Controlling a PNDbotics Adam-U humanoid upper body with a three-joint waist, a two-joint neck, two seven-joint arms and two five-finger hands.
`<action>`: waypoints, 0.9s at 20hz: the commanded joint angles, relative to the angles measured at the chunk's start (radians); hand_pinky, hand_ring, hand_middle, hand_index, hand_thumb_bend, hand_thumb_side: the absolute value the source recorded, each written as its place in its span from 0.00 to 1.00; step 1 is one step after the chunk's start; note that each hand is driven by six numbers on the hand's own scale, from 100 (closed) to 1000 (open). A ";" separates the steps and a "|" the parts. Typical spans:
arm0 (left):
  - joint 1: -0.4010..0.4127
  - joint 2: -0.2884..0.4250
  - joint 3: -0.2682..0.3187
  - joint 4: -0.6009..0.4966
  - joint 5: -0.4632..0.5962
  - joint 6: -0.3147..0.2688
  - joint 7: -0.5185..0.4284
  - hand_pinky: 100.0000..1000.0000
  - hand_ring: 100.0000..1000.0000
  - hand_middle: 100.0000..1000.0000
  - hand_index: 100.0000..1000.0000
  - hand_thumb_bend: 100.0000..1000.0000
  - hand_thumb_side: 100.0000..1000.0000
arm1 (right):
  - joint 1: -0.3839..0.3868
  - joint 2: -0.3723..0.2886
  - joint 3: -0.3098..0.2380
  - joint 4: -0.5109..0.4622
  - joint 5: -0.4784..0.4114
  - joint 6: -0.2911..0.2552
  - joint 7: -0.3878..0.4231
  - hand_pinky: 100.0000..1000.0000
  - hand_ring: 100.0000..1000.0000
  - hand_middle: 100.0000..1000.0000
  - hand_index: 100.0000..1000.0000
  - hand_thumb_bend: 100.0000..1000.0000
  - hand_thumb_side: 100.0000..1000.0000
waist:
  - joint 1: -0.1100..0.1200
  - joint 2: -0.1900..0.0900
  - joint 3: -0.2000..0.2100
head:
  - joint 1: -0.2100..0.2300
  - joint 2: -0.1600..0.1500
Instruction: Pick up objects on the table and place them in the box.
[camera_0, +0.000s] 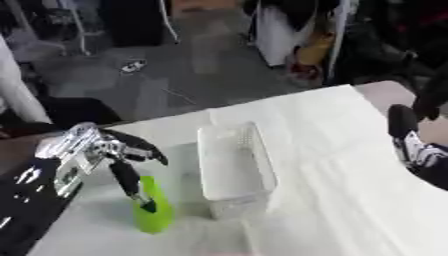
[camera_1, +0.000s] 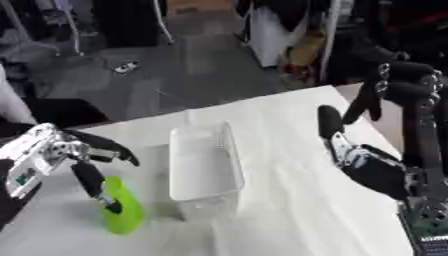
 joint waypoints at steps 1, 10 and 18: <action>-0.013 0.035 0.002 0.029 -0.028 -0.040 -0.011 0.87 1.00 1.00 1.00 0.73 0.40 | -0.009 -0.014 -0.005 -0.015 -0.001 -0.002 0.003 0.04 0.22 0.22 0.29 0.22 0.38 | -0.003 -0.016 -0.001 | -0.004 -0.007; -0.011 0.012 0.018 0.090 -0.052 -0.067 -0.011 0.75 0.99 1.00 1.00 0.58 0.34 | -0.011 -0.012 -0.005 -0.015 -0.002 -0.002 0.003 0.04 0.22 0.22 0.29 0.22 0.38 | -0.004 -0.014 -0.005 | -0.002 -0.007; -0.010 -0.003 0.043 0.090 -0.037 -0.052 -0.011 0.48 0.79 0.96 0.93 0.42 0.30 | -0.014 -0.010 -0.005 -0.015 -0.003 -0.003 0.003 0.04 0.22 0.22 0.29 0.22 0.38 | -0.005 -0.013 -0.007 | -0.003 -0.005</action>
